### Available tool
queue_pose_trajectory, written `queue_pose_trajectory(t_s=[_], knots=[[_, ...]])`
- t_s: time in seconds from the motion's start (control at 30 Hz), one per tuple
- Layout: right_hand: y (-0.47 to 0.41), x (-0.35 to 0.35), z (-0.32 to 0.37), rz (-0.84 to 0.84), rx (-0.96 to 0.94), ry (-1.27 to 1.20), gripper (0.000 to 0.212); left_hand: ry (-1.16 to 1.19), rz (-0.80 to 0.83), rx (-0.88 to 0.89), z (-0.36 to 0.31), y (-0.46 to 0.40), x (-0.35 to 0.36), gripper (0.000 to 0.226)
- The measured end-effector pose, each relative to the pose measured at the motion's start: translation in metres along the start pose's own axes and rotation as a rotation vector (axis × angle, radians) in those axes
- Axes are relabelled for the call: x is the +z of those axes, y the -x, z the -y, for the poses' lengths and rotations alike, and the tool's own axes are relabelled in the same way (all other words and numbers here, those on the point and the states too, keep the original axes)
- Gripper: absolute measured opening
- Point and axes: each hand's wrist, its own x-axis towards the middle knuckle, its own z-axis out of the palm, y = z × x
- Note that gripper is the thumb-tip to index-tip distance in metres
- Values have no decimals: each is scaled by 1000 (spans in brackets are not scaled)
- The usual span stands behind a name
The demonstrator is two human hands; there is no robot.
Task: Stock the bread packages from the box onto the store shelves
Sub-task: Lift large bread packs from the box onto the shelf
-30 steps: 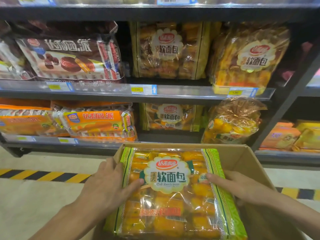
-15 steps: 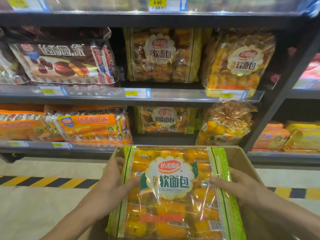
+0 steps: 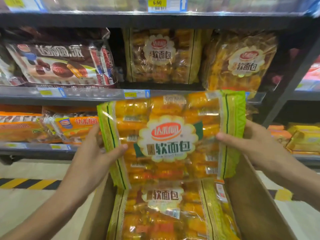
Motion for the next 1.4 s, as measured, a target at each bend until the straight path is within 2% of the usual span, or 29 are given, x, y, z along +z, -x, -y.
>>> queue_pose_trajectory(t_s=[0.13, 0.33, 0.47, 0.57, 0.83, 0.97, 1.1, 1.2, 1.4], knots=[[-35, -2, 6, 22, -114, 1, 43, -37, -63, 109, -3, -37, -4, 40], [-76, 16, -33, -11, -247, 145, 49, -208, -171, 316, 30, -71, 7, 56], [-96, 32, -68, -53, -298, 233, 50, -241, -190, 339, 59, -85, 19, 60], [-107, 41, -87, -47, -263, 300, 47, -226, -140, 286, 81, -105, 25, 66], [-141, 53, -109, -36, -196, 401, 58, -236, -17, 199, 116, -156, 41, 65], [-146, 60, -121, 39, -176, 457, 55, -236, -12, 129, 128, -168, 49, 65], [-155, 63, -133, 166, -48, 536, 45, -295, 51, 92, 143, -173, 52, 63], [-167, 63, -136, 177, 61, 476, 37, -324, 54, 91, 141, -179, 57, 56], [-184, 75, -136, 54, 265, 249, 49, -334, 37, 26, 131, -192, 71, 45]])
